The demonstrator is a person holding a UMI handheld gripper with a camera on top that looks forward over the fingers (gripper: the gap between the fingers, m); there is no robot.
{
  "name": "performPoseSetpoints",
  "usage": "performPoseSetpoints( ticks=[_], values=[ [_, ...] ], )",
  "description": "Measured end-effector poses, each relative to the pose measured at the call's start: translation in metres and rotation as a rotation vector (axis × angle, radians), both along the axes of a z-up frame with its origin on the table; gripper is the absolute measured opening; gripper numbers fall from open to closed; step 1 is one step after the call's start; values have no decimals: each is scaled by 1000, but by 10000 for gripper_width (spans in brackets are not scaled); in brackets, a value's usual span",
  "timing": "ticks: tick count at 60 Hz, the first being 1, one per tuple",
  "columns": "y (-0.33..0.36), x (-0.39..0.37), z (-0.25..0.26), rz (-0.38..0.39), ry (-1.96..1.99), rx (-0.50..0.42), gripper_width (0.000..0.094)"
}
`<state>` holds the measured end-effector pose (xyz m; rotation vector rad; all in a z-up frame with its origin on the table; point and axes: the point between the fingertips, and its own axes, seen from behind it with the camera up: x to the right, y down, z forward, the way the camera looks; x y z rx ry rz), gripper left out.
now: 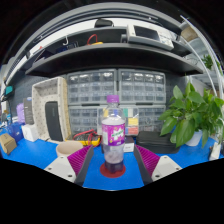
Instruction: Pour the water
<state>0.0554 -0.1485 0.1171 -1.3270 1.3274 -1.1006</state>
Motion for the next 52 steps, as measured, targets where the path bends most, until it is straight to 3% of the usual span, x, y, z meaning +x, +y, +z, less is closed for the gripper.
performPoseSetpoints(
  ticks=[21, 52],
  values=[
    [59, -101, -16, -27, 43, 50, 830],
    [82, -140, 13, -29, -4, 19, 833]
  ],
)
